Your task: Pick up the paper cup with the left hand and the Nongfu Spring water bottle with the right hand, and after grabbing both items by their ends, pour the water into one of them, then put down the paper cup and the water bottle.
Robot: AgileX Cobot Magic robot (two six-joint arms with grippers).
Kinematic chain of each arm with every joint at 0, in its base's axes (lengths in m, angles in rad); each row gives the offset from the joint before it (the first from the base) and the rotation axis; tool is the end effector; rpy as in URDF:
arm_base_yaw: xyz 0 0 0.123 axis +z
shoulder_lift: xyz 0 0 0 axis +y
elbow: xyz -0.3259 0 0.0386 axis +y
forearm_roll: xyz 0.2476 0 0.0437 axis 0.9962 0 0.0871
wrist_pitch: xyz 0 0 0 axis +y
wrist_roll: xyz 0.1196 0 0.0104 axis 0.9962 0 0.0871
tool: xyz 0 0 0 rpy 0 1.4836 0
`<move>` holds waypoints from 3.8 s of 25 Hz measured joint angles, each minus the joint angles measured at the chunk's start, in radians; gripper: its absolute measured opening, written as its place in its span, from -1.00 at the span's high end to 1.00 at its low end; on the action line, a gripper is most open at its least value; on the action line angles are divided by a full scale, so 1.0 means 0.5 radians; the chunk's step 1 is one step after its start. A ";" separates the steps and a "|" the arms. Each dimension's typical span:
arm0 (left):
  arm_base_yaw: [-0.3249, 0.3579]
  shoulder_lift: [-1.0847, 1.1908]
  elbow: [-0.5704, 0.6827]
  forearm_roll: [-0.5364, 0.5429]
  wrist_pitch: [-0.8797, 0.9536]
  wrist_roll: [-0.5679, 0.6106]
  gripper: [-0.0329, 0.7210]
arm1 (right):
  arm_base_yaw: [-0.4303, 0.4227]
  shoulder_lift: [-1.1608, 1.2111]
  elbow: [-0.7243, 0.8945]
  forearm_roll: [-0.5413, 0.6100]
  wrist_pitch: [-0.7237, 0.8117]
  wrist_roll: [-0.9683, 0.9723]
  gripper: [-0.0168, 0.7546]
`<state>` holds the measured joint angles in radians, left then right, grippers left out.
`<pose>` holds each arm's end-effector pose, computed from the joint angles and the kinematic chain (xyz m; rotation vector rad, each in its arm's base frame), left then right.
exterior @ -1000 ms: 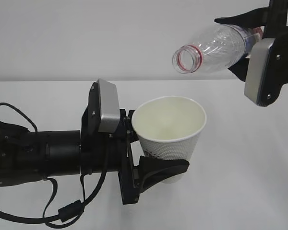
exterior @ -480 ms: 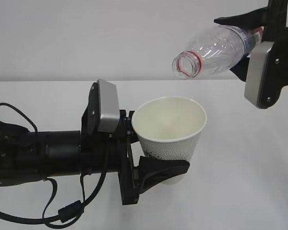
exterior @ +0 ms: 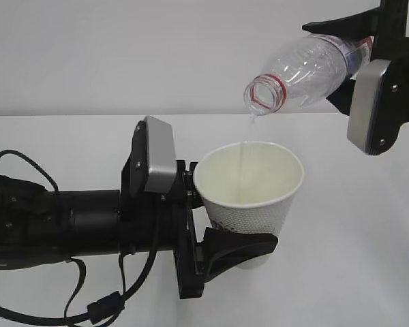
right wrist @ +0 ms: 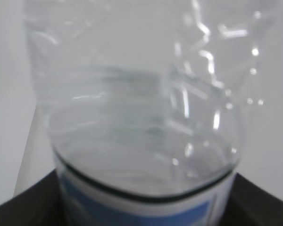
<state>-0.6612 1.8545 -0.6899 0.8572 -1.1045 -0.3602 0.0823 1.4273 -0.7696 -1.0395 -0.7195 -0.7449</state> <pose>0.2293 -0.2811 0.2005 1.1739 1.3686 -1.0309 0.3053 0.0936 0.3192 -1.5720 0.7442 -0.6485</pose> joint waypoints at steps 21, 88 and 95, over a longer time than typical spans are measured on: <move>0.000 0.000 0.000 -0.058 0.016 -0.005 -0.55 | 0.000 0.000 0.000 0.000 -0.003 -0.004 -0.29; 0.000 0.000 0.000 -0.050 0.055 -0.006 -0.50 | 0.000 0.000 -0.001 0.000 -0.008 -0.058 -0.29; 0.000 0.000 0.000 -0.050 0.059 -0.006 -0.50 | 0.000 0.000 -0.001 0.000 -0.010 -0.061 -0.29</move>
<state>-0.6612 1.8545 -0.6899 0.8319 -1.0752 -0.3631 0.0823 1.4273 -0.7702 -1.0395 -0.7243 -0.7751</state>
